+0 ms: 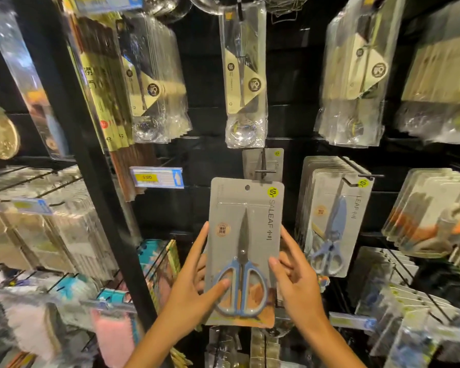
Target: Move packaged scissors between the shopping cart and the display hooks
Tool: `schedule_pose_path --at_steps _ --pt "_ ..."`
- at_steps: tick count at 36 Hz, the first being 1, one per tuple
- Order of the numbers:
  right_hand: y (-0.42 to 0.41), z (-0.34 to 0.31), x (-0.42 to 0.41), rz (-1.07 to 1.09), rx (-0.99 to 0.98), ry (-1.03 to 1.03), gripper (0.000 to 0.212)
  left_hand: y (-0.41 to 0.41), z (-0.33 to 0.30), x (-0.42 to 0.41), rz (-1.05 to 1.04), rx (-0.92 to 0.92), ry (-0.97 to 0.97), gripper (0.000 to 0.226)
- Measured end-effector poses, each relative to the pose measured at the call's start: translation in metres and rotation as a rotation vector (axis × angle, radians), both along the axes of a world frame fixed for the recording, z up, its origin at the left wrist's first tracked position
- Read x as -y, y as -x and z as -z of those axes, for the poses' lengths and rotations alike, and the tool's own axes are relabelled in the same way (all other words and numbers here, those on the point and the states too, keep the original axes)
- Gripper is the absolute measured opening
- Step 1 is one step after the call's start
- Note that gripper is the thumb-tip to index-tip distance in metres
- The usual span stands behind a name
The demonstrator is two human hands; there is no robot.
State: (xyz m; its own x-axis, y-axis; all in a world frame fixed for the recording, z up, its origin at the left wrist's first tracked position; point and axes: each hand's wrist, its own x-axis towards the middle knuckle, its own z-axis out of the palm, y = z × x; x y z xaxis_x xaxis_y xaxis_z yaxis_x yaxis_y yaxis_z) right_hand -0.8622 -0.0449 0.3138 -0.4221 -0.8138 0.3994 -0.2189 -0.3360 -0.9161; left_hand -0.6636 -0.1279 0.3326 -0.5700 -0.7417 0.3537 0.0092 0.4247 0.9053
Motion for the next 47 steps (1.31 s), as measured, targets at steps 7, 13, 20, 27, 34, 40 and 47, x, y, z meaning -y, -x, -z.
schedule_pose_path --at_steps 7,13,20,27,34,40,47 --pt "0.012 0.000 -0.006 0.055 0.011 -0.005 0.061 0.016 -0.002 0.000 0.030 0.027 0.027 0.097" --pt "0.021 0.001 -0.003 0.107 -0.006 0.019 0.061 0.026 -0.007 0.004 0.063 0.023 0.038 0.096" --pt "0.026 -0.003 0.005 0.102 0.015 0.057 0.063 0.035 -0.011 0.016 0.073 0.027 0.012 0.100" --pt "0.025 0.001 0.010 0.105 0.015 0.073 0.063 0.035 -0.002 0.019 0.050 0.016 0.003 0.099" --pt "0.028 0.005 0.015 0.117 0.022 0.063 0.063 0.041 0.003 0.026 0.063 0.022 -0.015 0.099" --pt "0.033 0.009 0.027 0.129 -0.036 0.046 0.063 0.049 0.008 0.043 0.063 0.061 -0.041 0.099" --pt "0.040 0.013 0.056 0.110 -0.118 -0.033 0.064 0.065 0.002 0.067 0.086 0.212 -0.002 0.099"
